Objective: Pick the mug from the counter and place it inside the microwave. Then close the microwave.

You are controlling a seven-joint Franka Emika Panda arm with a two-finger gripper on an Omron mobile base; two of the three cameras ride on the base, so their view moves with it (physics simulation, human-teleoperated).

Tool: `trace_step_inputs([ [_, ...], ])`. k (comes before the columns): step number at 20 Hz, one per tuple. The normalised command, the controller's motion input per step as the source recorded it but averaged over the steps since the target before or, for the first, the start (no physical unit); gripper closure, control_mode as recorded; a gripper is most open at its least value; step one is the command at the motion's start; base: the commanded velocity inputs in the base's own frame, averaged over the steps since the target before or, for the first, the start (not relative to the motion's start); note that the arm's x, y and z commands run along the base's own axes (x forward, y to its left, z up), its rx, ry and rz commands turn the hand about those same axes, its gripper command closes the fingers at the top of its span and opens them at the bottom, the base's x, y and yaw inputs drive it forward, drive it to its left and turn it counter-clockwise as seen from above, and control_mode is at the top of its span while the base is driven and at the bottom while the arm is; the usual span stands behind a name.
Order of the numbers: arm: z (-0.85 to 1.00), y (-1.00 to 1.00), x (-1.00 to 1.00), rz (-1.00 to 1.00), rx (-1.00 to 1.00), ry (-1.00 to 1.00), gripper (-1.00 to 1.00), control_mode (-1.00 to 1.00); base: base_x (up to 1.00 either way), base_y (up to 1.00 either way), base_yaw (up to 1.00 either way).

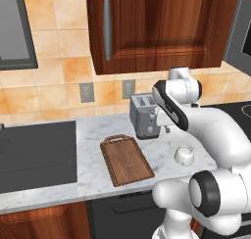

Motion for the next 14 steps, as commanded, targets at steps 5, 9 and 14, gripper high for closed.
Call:
trace_step_inputs([
  [5, -0.66, -0.32, 0.0, -0.37, 0.03, 0.01, -1.0, -1.0, 0.0, 0.0, 0.0],
  [9, -0.72, -0.13, 0.0, -0.32, 0.03, -0.01, -1.0, -1.0, 0.0, 0.0, 0.0],
  [14, -0.37, 0.09, 0.12, -0.2, 0.0, -0.09, -1.0, -1.0, 0.0, 0.0, 0.0],
])
